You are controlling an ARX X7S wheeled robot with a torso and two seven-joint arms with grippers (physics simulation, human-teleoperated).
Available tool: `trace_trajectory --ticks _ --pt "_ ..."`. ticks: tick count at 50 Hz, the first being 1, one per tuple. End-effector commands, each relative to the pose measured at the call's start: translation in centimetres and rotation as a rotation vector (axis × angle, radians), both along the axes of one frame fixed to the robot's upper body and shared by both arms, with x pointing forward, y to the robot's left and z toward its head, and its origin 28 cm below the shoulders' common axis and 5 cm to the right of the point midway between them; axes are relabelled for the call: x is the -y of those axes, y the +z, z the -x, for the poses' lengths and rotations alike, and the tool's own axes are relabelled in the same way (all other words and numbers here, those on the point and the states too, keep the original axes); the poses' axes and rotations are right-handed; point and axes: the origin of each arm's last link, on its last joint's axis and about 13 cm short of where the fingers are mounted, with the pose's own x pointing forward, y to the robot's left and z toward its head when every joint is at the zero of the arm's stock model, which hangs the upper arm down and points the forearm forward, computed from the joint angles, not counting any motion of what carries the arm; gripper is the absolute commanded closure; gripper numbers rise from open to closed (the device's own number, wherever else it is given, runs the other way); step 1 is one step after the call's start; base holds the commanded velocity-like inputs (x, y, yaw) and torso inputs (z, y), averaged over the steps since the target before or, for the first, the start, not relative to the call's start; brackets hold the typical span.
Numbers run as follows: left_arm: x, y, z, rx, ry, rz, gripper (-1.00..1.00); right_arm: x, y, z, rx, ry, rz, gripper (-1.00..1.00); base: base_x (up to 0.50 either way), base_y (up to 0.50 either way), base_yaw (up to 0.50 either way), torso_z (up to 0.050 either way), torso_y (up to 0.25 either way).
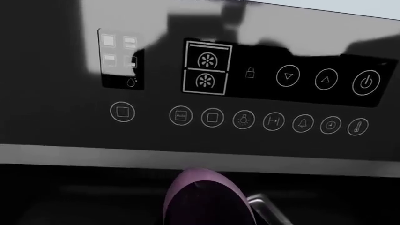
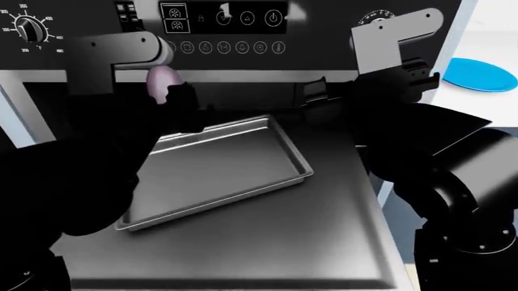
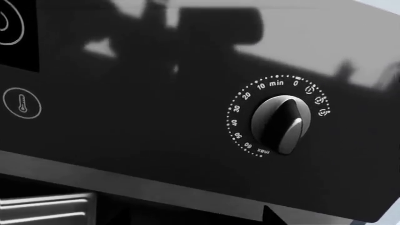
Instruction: Place the eggplant on the top rack of the oven.
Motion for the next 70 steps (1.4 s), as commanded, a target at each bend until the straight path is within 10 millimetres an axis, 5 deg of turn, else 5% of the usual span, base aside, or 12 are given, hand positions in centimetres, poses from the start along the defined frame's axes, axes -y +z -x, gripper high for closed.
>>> trace_trajectory --ticks 1,20,70 --pt "0.0 -0.5 -0.6 -0.014 0.001 0.002 1.00 0.0 0.1 0.1 0.007 -0.001 0.000 -1.00 0.00 0.00 0.00 0.000 0.000" --pt "-0.6 -3.6 -3.2 -0.111 0.017 0.006 1.00 0.1 0.3 0.3 0.011 0.000 0.003 -1.00 0.00 0.00 0.00 0.000 0.001" --pt "-1.3 -7.4 -4.4 -0.209 0.053 0.010 1.00 0.1 -0.3 0.1 0.002 0.000 -0.003 -1.00 0.00 0.00 0.00 0.000 0.000"
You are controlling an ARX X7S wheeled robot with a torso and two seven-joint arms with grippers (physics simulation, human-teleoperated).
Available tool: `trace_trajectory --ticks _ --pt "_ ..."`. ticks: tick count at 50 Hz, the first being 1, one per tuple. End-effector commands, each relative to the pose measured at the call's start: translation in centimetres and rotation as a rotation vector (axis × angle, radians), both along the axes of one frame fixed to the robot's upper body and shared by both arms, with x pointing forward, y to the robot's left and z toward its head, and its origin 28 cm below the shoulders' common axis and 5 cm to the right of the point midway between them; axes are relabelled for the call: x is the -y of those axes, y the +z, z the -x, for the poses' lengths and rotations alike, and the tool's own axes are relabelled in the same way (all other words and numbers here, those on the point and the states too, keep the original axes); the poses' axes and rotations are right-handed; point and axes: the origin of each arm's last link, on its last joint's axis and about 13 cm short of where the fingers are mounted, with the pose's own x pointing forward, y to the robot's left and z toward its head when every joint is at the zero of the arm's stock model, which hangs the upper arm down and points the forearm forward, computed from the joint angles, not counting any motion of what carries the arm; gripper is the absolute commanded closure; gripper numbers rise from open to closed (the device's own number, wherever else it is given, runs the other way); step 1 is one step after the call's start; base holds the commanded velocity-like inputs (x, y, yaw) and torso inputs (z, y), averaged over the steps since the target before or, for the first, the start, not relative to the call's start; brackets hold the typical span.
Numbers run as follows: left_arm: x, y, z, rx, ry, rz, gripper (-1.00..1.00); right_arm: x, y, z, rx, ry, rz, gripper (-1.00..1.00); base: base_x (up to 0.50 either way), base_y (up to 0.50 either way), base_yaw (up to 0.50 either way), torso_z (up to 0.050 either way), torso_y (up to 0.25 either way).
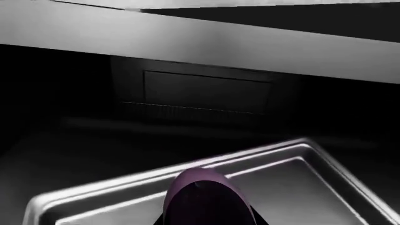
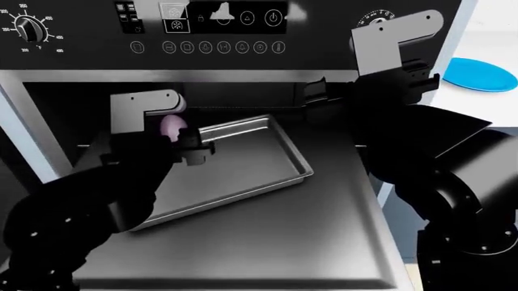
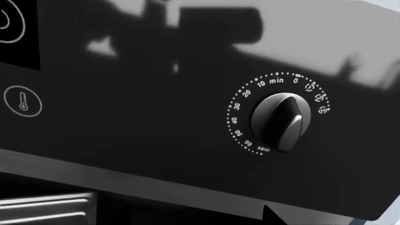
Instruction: Place the eggplant on the top rack of the oven.
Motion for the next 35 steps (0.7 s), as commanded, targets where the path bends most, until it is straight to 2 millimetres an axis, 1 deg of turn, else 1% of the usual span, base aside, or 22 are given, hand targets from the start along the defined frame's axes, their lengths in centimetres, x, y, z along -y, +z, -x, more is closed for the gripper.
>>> trace_trajectory --ticks 1,29,35 --pt "-0.2 -0.3 -0.1 -0.008 0.017 0.010 1.00 0.1 -0.1 0.0 -0.001 -0.001 -0.003 -1.00 0.00 0.00 0.00 0.000 0.000" --pt "-0.6 -2.0 -0.4 -0.042 0.031 0.016 1.00 -0.1 -0.3 -0.2 -0.006 0.005 0.000 -1.00 0.00 0.00 0.00 0.000 0.000" --pt "-0.6 -1.9 -0.3 -0.044 0.031 0.015 1.00 -0.1 -0.4 -0.2 -0.006 0.005 -0.002 -1.00 0.00 0.00 0.00 0.000 0.000"
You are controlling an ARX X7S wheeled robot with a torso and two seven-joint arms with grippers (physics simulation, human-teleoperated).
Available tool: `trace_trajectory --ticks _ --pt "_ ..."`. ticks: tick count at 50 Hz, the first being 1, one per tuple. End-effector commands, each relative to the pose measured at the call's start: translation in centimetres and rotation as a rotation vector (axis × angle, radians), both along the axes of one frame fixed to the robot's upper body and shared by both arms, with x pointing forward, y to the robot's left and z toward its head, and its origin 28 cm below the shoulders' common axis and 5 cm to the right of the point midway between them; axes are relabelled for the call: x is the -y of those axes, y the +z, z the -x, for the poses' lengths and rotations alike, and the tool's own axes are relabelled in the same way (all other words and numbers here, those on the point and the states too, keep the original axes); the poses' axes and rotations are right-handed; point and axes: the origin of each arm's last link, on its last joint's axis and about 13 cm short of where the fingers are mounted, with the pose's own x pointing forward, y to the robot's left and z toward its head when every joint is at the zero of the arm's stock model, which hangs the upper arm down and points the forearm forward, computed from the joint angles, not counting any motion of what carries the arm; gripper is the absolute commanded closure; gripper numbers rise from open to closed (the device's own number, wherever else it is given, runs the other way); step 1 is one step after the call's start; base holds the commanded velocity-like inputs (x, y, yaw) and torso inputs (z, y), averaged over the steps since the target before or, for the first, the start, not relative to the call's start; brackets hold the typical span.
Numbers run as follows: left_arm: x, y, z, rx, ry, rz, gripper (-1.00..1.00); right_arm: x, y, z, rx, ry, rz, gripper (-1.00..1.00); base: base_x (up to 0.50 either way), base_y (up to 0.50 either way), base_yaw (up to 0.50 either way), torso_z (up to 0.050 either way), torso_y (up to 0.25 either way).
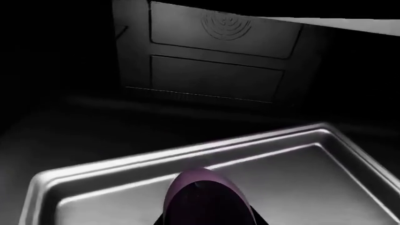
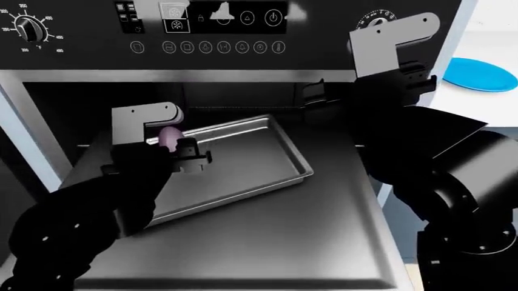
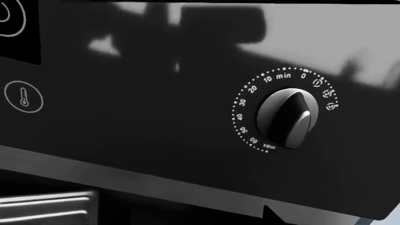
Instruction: Place the eggplant on the top rack of the oven.
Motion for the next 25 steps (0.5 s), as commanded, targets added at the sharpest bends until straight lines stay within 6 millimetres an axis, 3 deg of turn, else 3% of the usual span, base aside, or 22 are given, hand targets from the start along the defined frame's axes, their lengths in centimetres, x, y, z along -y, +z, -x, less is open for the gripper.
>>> trace_trajectory --ticks 1,25 --pt "-0.05 -0.12 -0.02 -0.001 0.009 0.007 1.00 -0.02 -0.12 -0.06 -0.001 0.001 -0.002 -1.00 0.00 0.00 0.00 0.000 0.000" --pt "0.13 -0.49 0.00 -0.013 0.001 -0.003 1.00 0.20 -0.69 0.01 -0.007 -0.003 -0.010 -1.00 0.00 0.00 0.00 0.000 0.000"
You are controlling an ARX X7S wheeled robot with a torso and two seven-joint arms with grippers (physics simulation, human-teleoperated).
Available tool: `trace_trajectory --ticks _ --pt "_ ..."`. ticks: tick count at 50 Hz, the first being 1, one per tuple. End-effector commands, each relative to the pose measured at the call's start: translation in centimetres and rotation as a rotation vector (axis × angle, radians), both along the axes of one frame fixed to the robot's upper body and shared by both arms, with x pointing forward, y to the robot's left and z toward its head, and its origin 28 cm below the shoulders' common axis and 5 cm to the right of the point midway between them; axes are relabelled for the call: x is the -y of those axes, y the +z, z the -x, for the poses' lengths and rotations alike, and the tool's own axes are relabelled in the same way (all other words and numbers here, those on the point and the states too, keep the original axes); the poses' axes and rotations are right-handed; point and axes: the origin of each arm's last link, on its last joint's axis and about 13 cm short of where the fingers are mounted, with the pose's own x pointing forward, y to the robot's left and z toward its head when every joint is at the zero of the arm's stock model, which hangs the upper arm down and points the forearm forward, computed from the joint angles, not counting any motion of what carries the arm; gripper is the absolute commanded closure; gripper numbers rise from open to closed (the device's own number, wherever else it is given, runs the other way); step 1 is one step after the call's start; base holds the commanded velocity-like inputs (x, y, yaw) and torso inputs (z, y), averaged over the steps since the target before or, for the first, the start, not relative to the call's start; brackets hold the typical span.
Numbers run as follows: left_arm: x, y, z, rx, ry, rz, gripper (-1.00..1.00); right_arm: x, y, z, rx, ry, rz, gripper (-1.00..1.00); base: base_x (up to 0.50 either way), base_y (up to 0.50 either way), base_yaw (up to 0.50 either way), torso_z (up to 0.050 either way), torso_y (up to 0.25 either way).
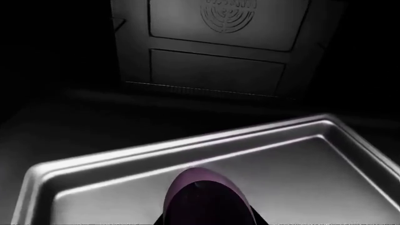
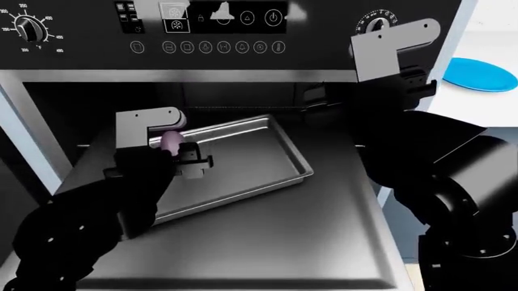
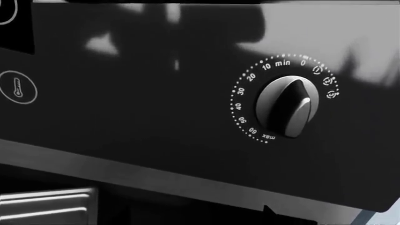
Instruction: Place the eggplant on the top rack of the oven.
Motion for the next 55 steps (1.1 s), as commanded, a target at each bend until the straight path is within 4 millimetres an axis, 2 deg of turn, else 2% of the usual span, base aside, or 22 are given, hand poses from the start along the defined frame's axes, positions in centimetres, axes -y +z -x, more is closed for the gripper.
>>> trace_trajectory --ticks 1,18,19,32,55 --pt "0.0 0.1 0.0 0.004 0.006 0.005 1.00 0.0 -0.1 0.0 -0.002 0.000 -0.001 -1.00 0.00 0.00 0.00 0.000 0.000" --pt "0.0 0.1 0.0 -0.001 0.003 0.009 1.00 0.0 -0.1 0.0 -0.002 0.001 0.000 -1.00 0.00 0.00 0.00 0.000 0.001" --pt "0.0 0.1 0.0 0.000 -0.001 0.011 -1.00 -0.1 -0.1 0.0 -0.001 0.002 0.001 -1.00 0.00 0.00 0.00 0.000 0.000" --pt "0.1 0.9 0.2 0.022 -0.005 0.011 -1.00 0.1 -0.1 0.2 0.001 -0.001 -0.001 -1.00 0.00 0.00 0.00 0.000 0.000" --pt "1.2 5.2 2.9 0.157 -0.059 0.006 -1.00 0.0 0.2 0.4 0.009 0.008 -0.003 -1.00 0.00 0.00 0.00 0.000 0.000"
